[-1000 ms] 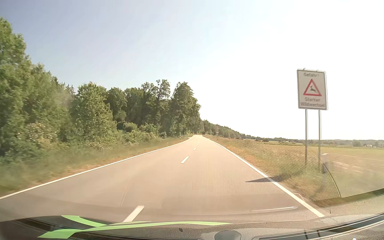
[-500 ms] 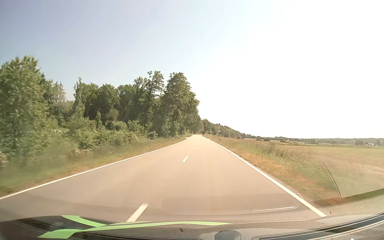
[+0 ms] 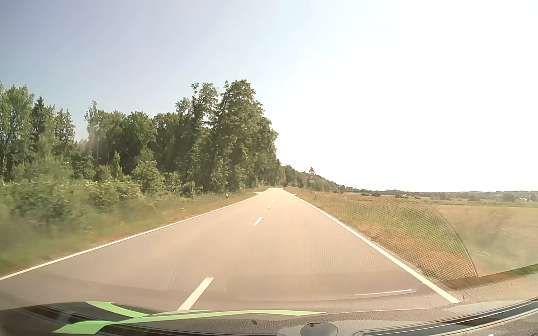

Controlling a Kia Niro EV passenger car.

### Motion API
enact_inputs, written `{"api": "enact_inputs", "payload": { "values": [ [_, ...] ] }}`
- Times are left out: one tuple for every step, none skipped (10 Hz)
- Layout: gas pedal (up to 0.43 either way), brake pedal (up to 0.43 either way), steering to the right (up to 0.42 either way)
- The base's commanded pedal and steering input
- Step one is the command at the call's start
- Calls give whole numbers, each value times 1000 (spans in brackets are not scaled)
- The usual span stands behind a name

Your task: Follow the waypoints while adhering to traffic rules and regulations

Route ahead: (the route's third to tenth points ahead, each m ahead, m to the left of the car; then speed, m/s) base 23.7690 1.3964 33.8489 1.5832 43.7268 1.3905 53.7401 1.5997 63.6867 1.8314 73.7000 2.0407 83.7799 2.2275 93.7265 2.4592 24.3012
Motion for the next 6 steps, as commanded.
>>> {"api": "enact_inputs", "payload": {
  "values": [
    [268,0,-1],
    [280,0,-1],
    [280,0,-2],
    [280,0,-3],
    [280,0,-3],
    [248,0,-4]
  ]
}}
